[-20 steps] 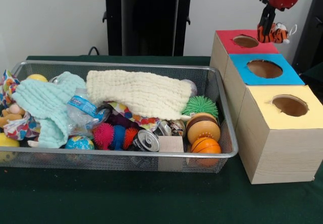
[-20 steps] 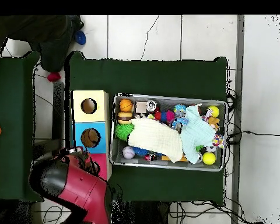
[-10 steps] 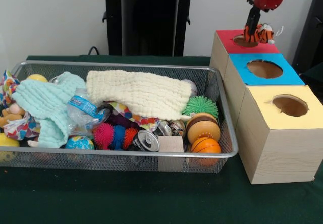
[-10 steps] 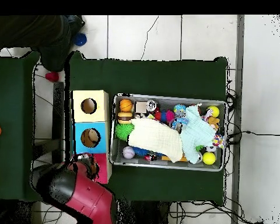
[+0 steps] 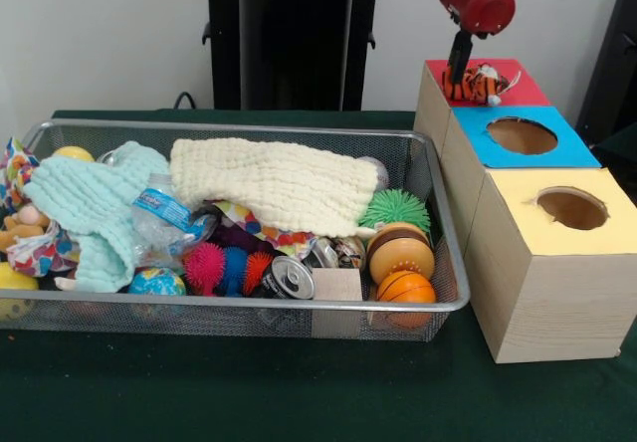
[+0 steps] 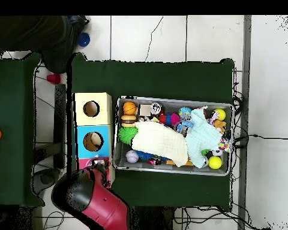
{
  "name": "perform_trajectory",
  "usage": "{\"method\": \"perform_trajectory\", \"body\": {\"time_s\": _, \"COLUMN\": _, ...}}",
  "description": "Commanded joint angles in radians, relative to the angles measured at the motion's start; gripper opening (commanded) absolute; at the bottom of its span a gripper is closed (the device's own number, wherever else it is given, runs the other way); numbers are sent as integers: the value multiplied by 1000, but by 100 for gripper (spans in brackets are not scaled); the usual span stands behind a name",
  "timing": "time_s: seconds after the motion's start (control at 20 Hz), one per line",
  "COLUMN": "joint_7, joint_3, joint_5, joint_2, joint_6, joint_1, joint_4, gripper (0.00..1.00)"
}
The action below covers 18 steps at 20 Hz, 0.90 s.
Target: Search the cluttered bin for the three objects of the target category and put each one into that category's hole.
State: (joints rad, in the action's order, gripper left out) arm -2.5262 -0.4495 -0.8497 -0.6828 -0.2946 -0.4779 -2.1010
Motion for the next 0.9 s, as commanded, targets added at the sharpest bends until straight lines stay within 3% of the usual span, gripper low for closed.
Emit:
{"method": "perform_trajectory", "body": {"time_s": 0.05, "joint_7": -176, "joint_3": 197, "joint_5": -47, "joint_2": -14, "joint_6": 61, "joint_1": 61, "joint_4": -101, "gripper": 0}}
{"method": "perform_trajectory", "body": {"time_s": 0.1, "joint_7": -182, "joint_3": 213, "joint_5": -41, "joint_2": -21, "joint_6": 66, "joint_1": 74, "joint_4": -107, "gripper": 100}}
{"method": "perform_trajectory", "body": {"time_s": 0.55, "joint_7": -196, "joint_3": 260, "joint_5": -47, "joint_2": -40, "joint_6": 86, "joint_1": 102, "joint_4": -116, "gripper": 100}}
{"method": "perform_trajectory", "body": {"time_s": 0.9, "joint_7": -234, "joint_3": 238, "joint_5": -47, "joint_2": -29, "joint_6": 70, "joint_1": 80, "joint_4": -98, "gripper": 100}}
